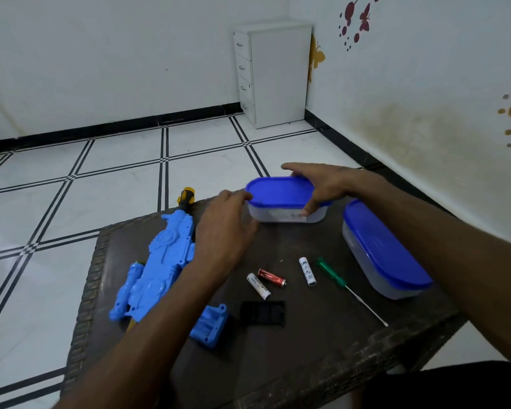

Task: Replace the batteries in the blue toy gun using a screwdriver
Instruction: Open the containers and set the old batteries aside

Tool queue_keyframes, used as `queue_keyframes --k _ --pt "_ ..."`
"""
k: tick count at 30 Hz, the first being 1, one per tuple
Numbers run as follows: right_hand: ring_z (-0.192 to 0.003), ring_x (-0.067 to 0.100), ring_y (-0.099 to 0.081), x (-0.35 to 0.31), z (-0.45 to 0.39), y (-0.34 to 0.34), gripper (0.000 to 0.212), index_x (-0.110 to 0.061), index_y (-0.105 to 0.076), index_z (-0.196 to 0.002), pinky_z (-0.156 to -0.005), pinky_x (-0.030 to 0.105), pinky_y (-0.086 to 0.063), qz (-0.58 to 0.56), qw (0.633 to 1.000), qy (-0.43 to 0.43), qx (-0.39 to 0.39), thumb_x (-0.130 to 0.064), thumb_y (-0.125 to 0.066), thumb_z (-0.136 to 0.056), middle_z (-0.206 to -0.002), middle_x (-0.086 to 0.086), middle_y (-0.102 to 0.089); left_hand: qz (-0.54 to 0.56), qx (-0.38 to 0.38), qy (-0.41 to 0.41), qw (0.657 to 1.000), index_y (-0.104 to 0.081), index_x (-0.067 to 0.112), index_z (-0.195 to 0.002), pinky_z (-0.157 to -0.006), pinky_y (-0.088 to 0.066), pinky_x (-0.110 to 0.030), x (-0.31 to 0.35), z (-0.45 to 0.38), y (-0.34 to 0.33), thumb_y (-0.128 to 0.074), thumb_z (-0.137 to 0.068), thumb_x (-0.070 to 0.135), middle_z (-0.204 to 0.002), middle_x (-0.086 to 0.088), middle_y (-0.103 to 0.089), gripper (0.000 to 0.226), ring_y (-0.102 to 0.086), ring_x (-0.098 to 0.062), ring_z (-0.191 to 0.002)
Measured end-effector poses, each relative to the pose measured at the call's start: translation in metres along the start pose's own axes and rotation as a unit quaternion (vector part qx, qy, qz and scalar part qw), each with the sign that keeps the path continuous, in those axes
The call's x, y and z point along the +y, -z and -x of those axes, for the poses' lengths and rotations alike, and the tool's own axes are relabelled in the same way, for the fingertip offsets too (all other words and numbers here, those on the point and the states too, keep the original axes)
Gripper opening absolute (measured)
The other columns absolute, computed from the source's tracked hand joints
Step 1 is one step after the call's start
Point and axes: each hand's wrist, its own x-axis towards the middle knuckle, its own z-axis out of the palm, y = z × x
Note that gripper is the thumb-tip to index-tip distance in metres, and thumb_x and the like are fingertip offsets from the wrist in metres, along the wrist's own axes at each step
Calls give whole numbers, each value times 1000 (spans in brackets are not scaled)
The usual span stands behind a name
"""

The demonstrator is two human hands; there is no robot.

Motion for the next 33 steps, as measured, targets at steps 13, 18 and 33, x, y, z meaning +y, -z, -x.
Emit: queue_keyframes --k 13,18,33 --pt "-83 27 -67 17 -2 11 40 1 -54 -114 -78 36 -59 -104 970 -206 70 -32 -63 -94 -97 17 -64 97 -152 55 982 -46 14 -138 -85 -49 -32 9 -36 -22 -68 -83 52 -133 -7 -55 70 -54 -21 -112" --pt "-63 19 -63 23 -7 5 54 5 -58 -114 -61 29 -56 -247 941 -212 98 -31 -80 -81 -86 15 -65 71 -94 73 990 -60 21 -110 -77 -56 -38 16 -25 -26 -71 -68 68 -101 4 -65 64 -61 -13 -89" --pt "-88 27 -57 10 -24 8 48 -6 -51 -93 -74 34 -44 -71 971 -185 134 -40 -82 -77 -90 11 -57 -44 -182 85 979 -45 17 -94 -70 -49 -34 57 -46 -43 -70 -61 76 -81 1 -50 71 -54 -18 -81"
